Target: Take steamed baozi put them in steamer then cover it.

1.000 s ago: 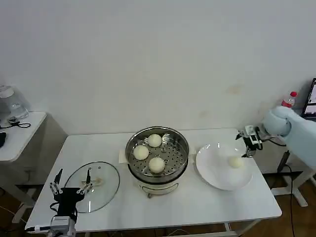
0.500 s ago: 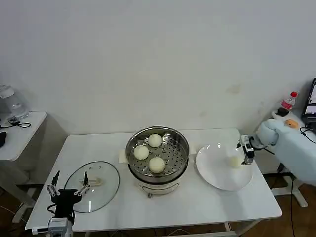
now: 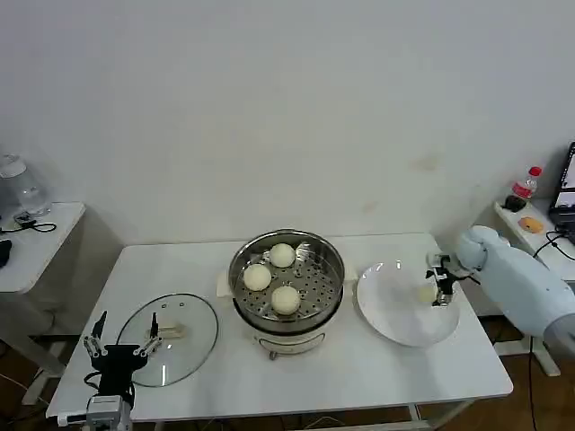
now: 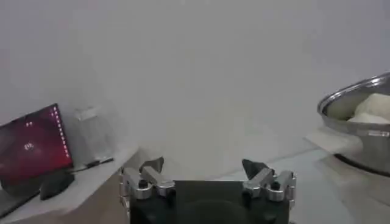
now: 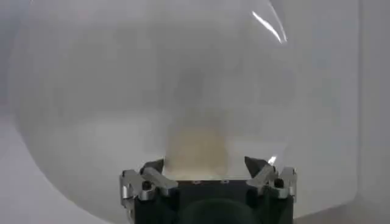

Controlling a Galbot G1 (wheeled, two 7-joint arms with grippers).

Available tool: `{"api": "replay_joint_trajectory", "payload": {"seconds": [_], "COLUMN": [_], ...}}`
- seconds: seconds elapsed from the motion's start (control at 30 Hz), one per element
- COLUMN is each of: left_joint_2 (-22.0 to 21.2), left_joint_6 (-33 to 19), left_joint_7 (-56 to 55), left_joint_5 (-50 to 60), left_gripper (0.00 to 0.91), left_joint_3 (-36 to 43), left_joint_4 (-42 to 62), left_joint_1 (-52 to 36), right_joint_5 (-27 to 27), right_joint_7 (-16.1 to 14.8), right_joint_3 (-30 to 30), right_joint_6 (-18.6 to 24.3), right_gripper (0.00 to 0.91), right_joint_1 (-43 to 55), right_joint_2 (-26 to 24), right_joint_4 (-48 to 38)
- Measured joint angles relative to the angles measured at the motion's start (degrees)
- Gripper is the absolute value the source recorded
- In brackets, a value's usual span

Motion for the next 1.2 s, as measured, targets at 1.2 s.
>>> {"api": "replay_joint_trajectory", "payload": {"seconds": [1.2], "left_joint_2": [-0.1], "left_joint_6": [0.0], "left_joint_7": [-0.1], "left_joint_5": [0.1], "left_gripper": [0.907], "left_joint_3": [0.5], "left_joint_4": [-0.4], "left_joint_1": [-0.3], "right_joint_5": [19.7], "right_joint_7": [-1.8], "right_joint_3": [-18.4], "right_joint_6": [-10.5], "right_gripper": [0.665], "right_joint_1": [25.0], "right_joint_2": [-7.1], "right_joint_4": [24.3]}}
